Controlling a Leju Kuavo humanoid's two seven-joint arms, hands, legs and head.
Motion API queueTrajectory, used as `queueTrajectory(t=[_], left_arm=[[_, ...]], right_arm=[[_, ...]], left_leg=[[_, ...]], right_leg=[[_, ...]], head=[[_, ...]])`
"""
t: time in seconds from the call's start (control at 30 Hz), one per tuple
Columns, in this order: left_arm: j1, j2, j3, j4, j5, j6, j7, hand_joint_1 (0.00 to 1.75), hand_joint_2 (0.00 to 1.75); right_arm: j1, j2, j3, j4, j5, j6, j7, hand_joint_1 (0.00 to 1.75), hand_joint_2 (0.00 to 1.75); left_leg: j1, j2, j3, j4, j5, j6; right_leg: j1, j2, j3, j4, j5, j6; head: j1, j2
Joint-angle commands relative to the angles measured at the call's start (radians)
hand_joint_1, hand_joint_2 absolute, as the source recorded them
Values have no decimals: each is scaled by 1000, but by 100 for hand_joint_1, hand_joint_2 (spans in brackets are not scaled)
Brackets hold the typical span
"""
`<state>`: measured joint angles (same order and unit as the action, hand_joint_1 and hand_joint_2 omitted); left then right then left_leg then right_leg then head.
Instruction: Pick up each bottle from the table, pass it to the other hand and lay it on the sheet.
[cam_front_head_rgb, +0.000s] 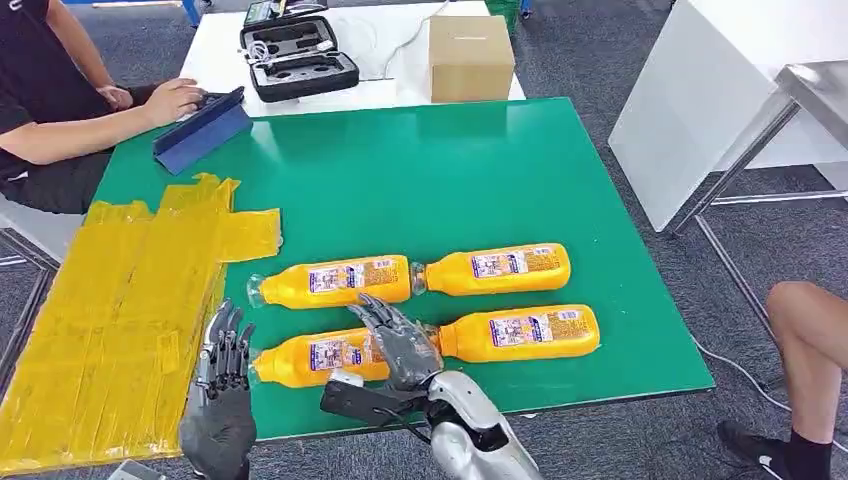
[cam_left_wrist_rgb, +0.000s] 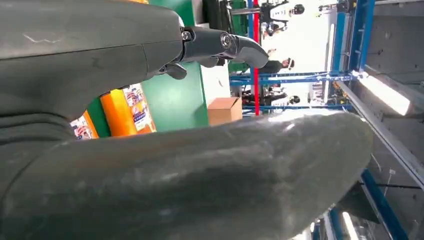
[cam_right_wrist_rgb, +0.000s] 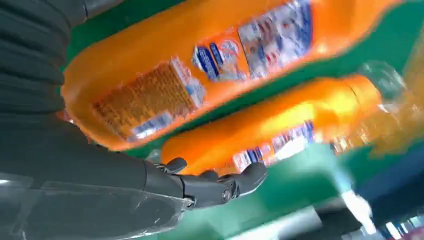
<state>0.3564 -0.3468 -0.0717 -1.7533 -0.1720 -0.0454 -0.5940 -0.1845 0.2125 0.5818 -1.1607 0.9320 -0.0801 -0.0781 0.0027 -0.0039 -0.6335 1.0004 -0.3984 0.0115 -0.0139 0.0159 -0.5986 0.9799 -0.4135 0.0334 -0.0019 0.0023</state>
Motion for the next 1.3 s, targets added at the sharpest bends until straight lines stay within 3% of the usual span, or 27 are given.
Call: queueTrajectory(t=[0.03, 0.3, 0.57, 0.6, 0.63, 0.8, 0.83, 1.03, 1.3], left_arm=[[-57, -2, 15, 82, 2, -10, 9, 0, 0], [-85, -2, 23, 118, 6, -34, 2, 0, 0], [-117, -2, 35, 158, 10, -49, 1, 0, 0], [-124, -2, 36, 169, 12, -53, -1, 0, 0], [-128, -2, 37, 175, 12, -56, -2, 0, 0], [-130, -2, 37, 178, 12, -56, -2, 0, 0], [-130, -2, 35, 179, 12, -60, -3, 0, 0], [-155, -2, 25, 187, 54, -48, -1, 0, 0], [-150, -2, 34, 200, 76, -44, 13, 0, 0]], right_arm=[[-162, 10, 88, 284, 8, 20, 54, 0, 175], [-281, 23, 152, 438, -38, 80, 82, 0, 175], [-377, 55, 266, 661, -23, 185, 137, 0, 175], [-388, 54, 282, 675, -24, 211, 131, 38, 175], [-393, 52, 290, 681, -31, 231, 119, 110, 175], [-395, 50, 290, 682, -32, 232, 118, 110, 175], [-395, 50, 287, 685, -45, 252, 108, 175, 175], [-393, 36, 370, 722, -67, 344, 106, 175, 175], [-379, 14, 398, 748, -79, 347, 122, 175, 175]], left_leg=[[0, 2, 5, -2, -1, -1], [0, 1, 3, -1, 0, 0], [0, 1, 11, -2, 0, -1], [0, 0, 11, -2, -1, -2], [0, 0, 12, -2, -1, -2], [0, -1, 22, -1, -8, -5], [1, -2, 22, -3, -7, -4], [1, -4, 25, -5, -3, -4], [0, -2, 32, -3, -8, -3]], right_leg=[[1, 0, 5, -2, 0, -2], [0, 0, 2, -1, 0, -1], [1, -1, 9, -3, 0, -2], [1, -1, 9, -2, 0, -2], [1, -1, 10, -2, 0, -2], [1, -2, 8, -2, -6, -4], [1, -4, 9, -3, -5, -4], [1, -6, 13, -5, -2, -5], [1, -3, 19, -3, -6, -2]], head=[[0, 0], [0, 0], [0, 0], [0, 0], [0, 0], [0, 0], [0, 0], [0, 0], [0, 0]])
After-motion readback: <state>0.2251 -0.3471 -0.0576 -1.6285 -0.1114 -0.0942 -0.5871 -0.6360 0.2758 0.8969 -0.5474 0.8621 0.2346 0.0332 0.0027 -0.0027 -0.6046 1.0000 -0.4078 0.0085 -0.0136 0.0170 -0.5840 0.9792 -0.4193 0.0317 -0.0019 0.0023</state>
